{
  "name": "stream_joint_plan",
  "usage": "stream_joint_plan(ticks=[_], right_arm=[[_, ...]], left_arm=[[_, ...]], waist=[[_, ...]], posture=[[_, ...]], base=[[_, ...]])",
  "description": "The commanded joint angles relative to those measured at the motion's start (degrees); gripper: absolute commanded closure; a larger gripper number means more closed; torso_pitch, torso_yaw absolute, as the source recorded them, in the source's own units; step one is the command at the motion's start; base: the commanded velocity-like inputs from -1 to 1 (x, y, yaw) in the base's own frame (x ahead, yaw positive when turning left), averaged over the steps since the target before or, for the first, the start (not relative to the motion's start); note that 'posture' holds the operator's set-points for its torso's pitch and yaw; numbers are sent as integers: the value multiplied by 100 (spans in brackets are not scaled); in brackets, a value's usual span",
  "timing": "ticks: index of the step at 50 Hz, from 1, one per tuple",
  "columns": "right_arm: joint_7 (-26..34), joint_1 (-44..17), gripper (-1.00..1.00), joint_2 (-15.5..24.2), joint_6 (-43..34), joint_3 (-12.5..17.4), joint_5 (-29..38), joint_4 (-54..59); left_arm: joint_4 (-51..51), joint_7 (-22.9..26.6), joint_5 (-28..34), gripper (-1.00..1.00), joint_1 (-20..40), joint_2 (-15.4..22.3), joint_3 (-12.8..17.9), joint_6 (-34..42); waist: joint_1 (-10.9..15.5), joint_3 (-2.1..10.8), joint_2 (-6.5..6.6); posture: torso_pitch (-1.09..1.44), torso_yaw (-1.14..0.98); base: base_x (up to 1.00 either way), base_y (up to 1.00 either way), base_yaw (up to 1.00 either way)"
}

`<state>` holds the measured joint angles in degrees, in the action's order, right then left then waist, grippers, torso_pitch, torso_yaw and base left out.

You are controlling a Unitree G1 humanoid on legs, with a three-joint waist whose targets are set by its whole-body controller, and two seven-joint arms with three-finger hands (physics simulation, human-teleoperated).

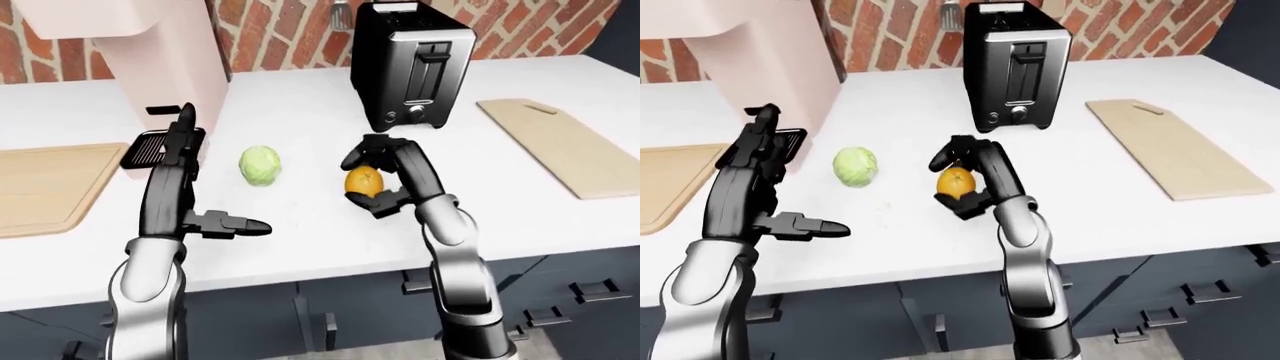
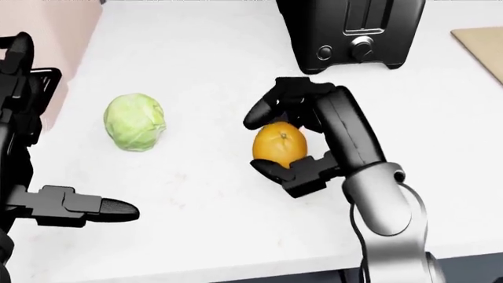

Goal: Place the brussel sprout and the tangerine on separate cutting boards.

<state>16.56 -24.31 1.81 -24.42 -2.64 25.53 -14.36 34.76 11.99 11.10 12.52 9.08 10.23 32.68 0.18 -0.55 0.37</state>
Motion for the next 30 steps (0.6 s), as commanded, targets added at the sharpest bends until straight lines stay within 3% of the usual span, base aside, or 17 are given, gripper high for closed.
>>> stream_joint_plan(ticks=[1,6,15,21,30], right_arm=[[59,-150,64,1,1,12,17,-316],[125,-119,100,-11,-93,-12,47,-542],[28,-92,100,-163,-586,0,-209,-1294],[-617,-287,100,-423,-1458,260,-1153,-1694],[-1569,-386,100,-209,-1905,348,-2308,-2142]], left_arm=[[222,-9,9,-100,97,42,30,-126],[234,-7,25,-100,101,42,41,-111],[77,-33,15,-100,105,23,20,-228],[-119,-12,61,-100,136,40,-26,-295],[-330,93,152,-100,457,120,-104,-164]], waist=[[-3,113,15],[-5,103,16],[0,86,22],[-3,85,26],[10,62,13]], posture=[[0,0],[0,0],[0,0],[0,0],[0,0]], base=[[0,0,0],[0,0,0],[0,0,0],[0,0,0],[0,0,0]])
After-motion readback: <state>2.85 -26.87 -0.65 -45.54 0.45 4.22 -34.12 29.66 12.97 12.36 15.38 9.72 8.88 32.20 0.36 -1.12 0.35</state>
